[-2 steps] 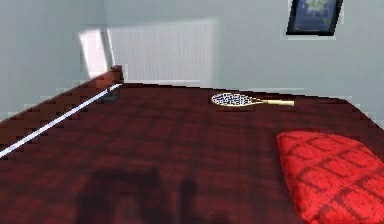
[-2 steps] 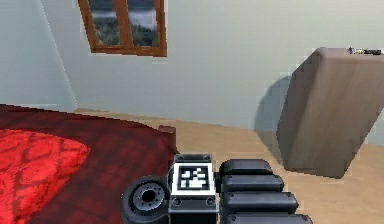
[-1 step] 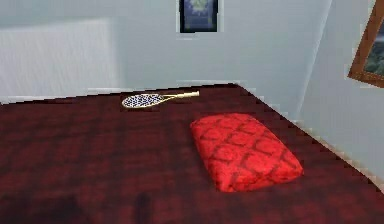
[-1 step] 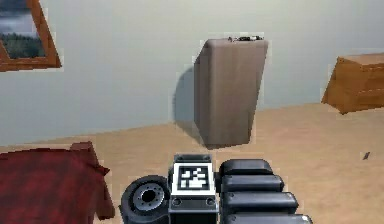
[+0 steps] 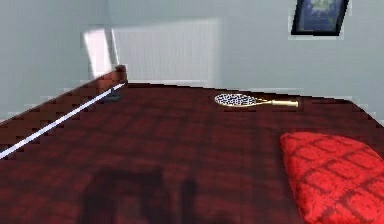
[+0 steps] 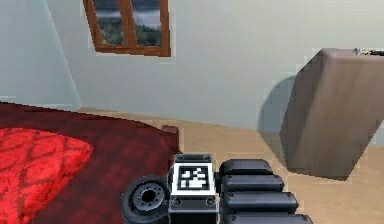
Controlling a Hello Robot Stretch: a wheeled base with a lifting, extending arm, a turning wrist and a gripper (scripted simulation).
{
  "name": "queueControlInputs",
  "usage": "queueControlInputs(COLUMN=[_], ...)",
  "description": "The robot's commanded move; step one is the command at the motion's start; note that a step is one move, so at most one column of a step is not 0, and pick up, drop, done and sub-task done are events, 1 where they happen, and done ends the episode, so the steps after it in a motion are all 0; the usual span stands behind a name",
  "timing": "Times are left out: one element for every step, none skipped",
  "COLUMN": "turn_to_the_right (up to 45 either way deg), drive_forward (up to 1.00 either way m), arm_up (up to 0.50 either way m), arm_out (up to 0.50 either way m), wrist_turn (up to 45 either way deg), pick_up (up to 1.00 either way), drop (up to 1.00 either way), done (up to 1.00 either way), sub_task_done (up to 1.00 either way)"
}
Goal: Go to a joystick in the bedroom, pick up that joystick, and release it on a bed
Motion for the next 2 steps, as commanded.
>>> queueControlInputs(turn_to_the_right=[-45.0,-15.0], drive_forward=[0.00,0.00], arm_up=[0.00,0.00], arm_out=[0.00,0.00], wrist_turn=[0.0,0.0], pick_up=[0.00,0.00], drop=[0.00,0.00], done=[0.00,0.00], sub_task_done=[0.00,0.00])
